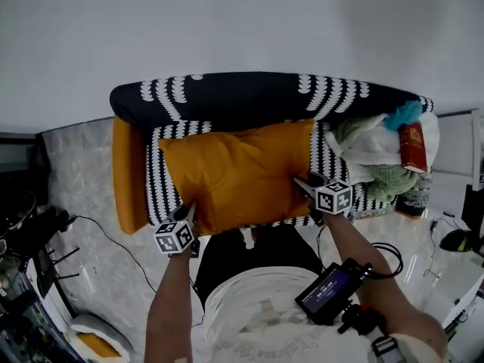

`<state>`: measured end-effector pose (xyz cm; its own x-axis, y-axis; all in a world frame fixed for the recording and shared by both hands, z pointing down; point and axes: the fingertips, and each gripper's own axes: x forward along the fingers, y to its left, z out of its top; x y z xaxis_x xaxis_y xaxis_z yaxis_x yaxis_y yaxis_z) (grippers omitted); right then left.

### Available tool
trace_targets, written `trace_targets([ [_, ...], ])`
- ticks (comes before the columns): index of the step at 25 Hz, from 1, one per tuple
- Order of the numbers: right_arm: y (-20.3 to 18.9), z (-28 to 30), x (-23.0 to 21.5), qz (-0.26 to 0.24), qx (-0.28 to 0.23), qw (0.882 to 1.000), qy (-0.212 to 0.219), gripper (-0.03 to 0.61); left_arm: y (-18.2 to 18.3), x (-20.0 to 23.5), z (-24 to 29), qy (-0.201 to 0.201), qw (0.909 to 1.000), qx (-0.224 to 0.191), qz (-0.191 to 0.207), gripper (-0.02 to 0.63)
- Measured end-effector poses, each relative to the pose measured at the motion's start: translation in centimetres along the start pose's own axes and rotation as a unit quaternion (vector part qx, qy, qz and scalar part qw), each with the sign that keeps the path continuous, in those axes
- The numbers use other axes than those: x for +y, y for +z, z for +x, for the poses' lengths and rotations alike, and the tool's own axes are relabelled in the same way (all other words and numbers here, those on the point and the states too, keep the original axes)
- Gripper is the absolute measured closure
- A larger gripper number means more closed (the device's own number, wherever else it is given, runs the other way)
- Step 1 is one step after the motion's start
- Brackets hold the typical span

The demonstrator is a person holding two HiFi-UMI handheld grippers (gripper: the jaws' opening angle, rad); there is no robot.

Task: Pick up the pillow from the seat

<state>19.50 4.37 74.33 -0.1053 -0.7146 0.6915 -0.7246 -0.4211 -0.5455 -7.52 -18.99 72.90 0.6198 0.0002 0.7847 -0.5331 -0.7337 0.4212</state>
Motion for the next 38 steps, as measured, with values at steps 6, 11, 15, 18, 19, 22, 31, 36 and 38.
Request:
trace_targets([
  [6,2.9,-0.8,3.8,-0.038,-0.016,0.999,0.024,0.413,1.2,-0.2,-4.4,0.017,0.9993,-0.034,0.002,0.565],
  [11,5.0,-1.6,7.1,-0.075,-0.033,0.996,0.036,0.411,2.0,0.3,-7.3,0.023,0.9978,-0.061,0.007,0.566],
  [15,6.6,-2.3,9.4,-0.096,-0.046,0.993,0.043,0.411,3.4,0.4,-9.7,0.032,0.9953,-0.091,0.011,0.566],
  [18,8.6,-2.4,12.2,-0.119,-0.064,0.989,0.055,0.411,4.8,0.9,-12.4,0.039,0.9914,-0.123,0.018,0.568],
  [19,9.4,-2.4,13.1,-0.128,-0.072,0.987,0.061,0.411,5.4,1.0,-13.3,0.042,0.9895,-0.137,0.021,0.568],
  [22,10.8,-3.5,15.6,-0.148,-0.097,0.982,0.069,0.411,6.3,0.9,-16.0,0.045,0.9841,-0.169,0.032,0.568],
  [31,13.0,-5.8,25.5,-0.207,-0.154,0.961,0.101,0.41,7.0,2.7,-26.1,0.064,0.9634,-0.257,0.041,0.571],
  [36,14.0,-6.6,30.8,-0.243,-0.182,0.945,0.124,0.411,7.1,3.9,-31.2,0.076,0.9496,-0.301,0.045,0.572],
  [38,14.1,-7.0,32.5,-0.256,-0.192,0.938,0.132,0.411,6.9,4.1,-33.0,0.084,0.9436,-0.316,0.049,0.572],
])
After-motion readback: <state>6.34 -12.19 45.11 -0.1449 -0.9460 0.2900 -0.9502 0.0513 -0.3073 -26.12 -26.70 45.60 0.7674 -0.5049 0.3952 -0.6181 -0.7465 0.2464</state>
